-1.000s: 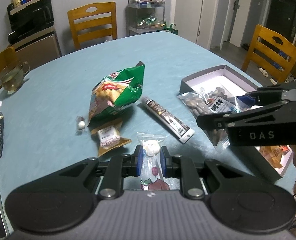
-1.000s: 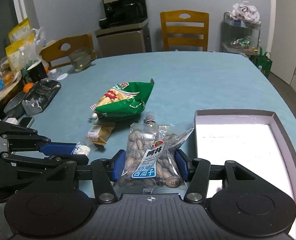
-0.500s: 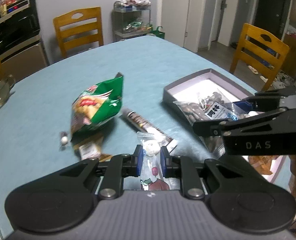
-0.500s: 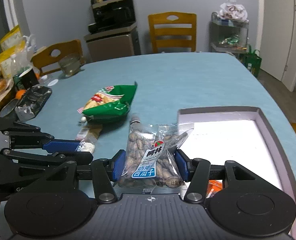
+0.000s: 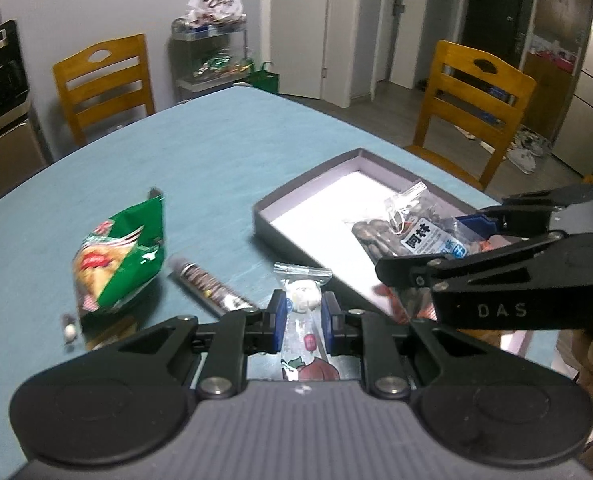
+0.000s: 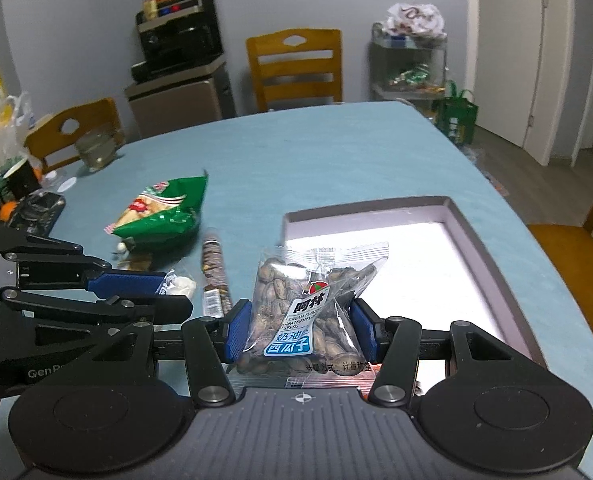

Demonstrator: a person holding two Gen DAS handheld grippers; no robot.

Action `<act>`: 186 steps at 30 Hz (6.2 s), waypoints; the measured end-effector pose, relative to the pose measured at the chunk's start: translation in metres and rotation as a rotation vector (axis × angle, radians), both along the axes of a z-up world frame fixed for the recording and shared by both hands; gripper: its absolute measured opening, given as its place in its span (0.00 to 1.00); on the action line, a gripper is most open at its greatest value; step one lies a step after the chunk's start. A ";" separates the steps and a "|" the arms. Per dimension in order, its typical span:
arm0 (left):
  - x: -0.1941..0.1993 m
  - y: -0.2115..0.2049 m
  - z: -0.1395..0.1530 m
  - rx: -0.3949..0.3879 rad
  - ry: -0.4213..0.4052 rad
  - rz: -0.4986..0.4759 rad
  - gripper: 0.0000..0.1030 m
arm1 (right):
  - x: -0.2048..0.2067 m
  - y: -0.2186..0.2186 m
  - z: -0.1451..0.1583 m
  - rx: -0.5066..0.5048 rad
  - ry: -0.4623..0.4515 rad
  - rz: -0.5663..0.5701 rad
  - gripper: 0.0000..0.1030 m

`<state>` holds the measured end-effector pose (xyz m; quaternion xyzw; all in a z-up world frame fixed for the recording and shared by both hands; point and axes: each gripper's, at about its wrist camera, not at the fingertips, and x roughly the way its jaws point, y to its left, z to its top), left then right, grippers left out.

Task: Organize snacks
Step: 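Carry the candy bag and seed bag with both tools over the white tray, then lower both bags into the tray and open both tools, then move both open tools away from the tray toward the remaining snacks, then grasp the gold wafer packet with the left tool while the right grasps the brown tube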

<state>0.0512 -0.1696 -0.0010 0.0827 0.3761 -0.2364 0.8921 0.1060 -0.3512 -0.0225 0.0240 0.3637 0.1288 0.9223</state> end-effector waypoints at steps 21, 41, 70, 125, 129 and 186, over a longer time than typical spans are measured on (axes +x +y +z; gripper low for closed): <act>0.014 -0.065 -0.003 -0.010 0.006 -0.153 0.14 | -0.017 -0.055 -0.008 -0.013 0.025 -0.136 0.52; 0.041 -0.096 -0.023 0.008 0.051 -0.195 0.14 | -0.016 -0.069 -0.027 -0.021 0.092 -0.168 0.52; 0.079 -0.130 -0.063 0.053 0.145 -0.222 0.14 | -0.004 -0.070 -0.046 -0.073 0.150 -0.179 0.54; 0.034 0.051 -0.019 0.024 0.016 0.297 0.86 | 0.023 0.033 -0.003 -0.107 -0.016 0.049 1.00; 0.029 0.070 -0.019 0.033 0.023 0.337 0.86 | 0.029 0.051 0.001 -0.108 -0.032 0.098 1.00; 0.083 0.132 -0.092 0.034 0.113 0.484 0.32 | 0.097 0.141 -0.041 -0.186 0.037 0.428 0.99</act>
